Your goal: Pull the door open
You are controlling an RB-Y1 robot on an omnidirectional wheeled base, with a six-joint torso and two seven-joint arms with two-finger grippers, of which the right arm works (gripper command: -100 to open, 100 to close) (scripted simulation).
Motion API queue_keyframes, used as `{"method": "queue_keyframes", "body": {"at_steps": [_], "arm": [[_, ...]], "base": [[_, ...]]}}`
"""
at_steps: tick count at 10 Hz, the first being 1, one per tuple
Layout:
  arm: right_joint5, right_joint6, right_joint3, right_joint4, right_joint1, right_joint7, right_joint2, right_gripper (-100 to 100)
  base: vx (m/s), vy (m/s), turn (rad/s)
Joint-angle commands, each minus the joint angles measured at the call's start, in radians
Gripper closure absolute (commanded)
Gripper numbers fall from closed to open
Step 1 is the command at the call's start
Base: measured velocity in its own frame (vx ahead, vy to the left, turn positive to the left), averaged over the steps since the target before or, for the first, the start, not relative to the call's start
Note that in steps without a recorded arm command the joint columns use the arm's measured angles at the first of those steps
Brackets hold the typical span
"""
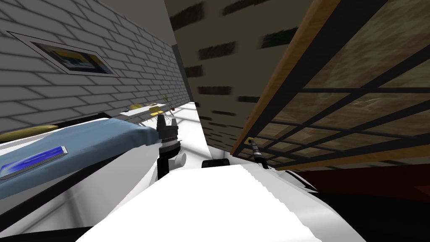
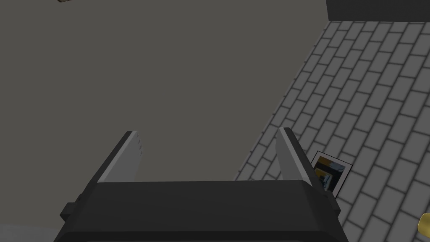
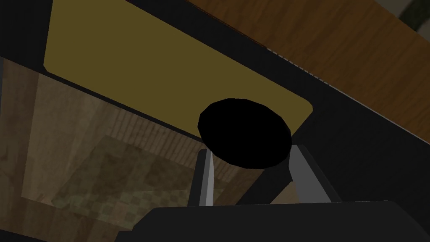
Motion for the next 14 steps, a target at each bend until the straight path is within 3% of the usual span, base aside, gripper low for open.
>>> {"method": "queue_keyframes", "body": {"at_steps": [1, 14], "arm": [[-0.008, 0.007, 0.004, -0.010, 0.008, -0.049, 0.003, 100], [-0.060, 0.017, 0.024, -0.028, 0.012, -0.339, -0.002, 100]], "base": [[-0.032, -0.005, 0.029], [-0.034, -0.010, 0.039]]}}
